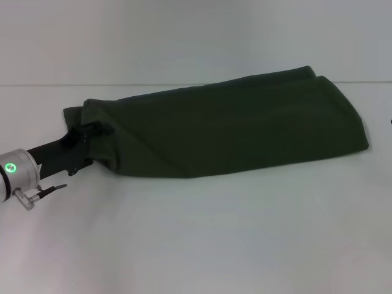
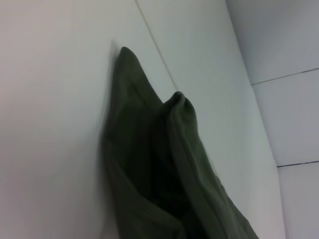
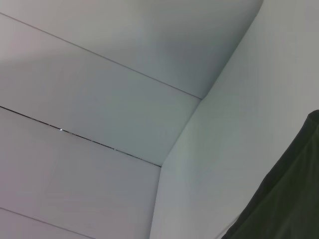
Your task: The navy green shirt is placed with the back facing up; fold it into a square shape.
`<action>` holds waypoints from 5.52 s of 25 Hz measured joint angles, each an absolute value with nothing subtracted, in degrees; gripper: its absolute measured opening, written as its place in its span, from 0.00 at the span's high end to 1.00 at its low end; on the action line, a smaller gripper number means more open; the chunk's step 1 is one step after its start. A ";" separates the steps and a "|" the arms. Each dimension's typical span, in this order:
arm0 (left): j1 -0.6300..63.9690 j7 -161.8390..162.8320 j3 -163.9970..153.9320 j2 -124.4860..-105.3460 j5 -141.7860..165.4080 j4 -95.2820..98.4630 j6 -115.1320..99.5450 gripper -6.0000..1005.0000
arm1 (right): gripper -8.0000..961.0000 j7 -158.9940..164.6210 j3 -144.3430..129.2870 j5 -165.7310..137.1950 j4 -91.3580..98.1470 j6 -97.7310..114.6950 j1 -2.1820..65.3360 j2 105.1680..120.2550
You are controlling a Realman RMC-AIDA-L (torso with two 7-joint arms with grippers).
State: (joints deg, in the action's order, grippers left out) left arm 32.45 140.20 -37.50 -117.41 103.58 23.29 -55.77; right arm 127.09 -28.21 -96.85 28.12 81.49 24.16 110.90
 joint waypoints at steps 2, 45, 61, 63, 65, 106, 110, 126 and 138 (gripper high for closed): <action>32.45 140.40 -37.51 -117.18 103.90 23.09 -55.67 0.27 | 0.04 127.09 -28.21 -96.85 28.12 81.48 24.16 110.89; 35.45 146.12 -34.79 -111.50 126.05 39.19 -63.26 0.99 | 0.04 127.24 -28.58 -97.30 28.12 80.13 23.90 110.64; 50.18 146.35 -45.59 -120.36 122.16 42.93 -66.37 0.99 | 0.04 127.08 -28.81 -97.39 28.03 80.01 24.60 111.10; 51.77 146.18 -48.00 -121.29 122.10 41.73 -63.66 0.99 | 0.04 127.08 -28.84 -97.44 28.03 80.00 24.63 111.10; 52.95 145.35 -49.54 -122.27 121.95 40.67 -61.36 0.99 | 0.04 127.08 -28.93 -97.48 27.99 80.00 24.63 111.11; 30.08 139.91 -46.09 -117.17 99.67 39.54 -79.43 0.13 | 0.04 147.52 -38.06 -134.22 33.80 77.25 49.84 105.86; 30.26 138.85 -45.16 -117.91 99.40 39.60 -80.12 0.13 | 0.04 152.27 -42.80 -136.57 30.85 71.98 53.12 107.50; 29.94 137.49 -44.81 -118.46 97.32 39.28 -79.56 0.13 | 0.08 155.56 -48.24 -137.30 24.34 56.44 56.07 112.52; 30.06 136.60 -44.44 -118.56 97.29 39.20 -79.28 0.13 | 0.10 155.53 -49.80 -137.49 21.85 50.84 56.94 115.06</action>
State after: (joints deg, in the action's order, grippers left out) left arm 30.06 136.59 -44.44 -118.56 97.29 39.20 -79.28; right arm 155.53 -49.80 -137.49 21.85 50.84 56.94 115.06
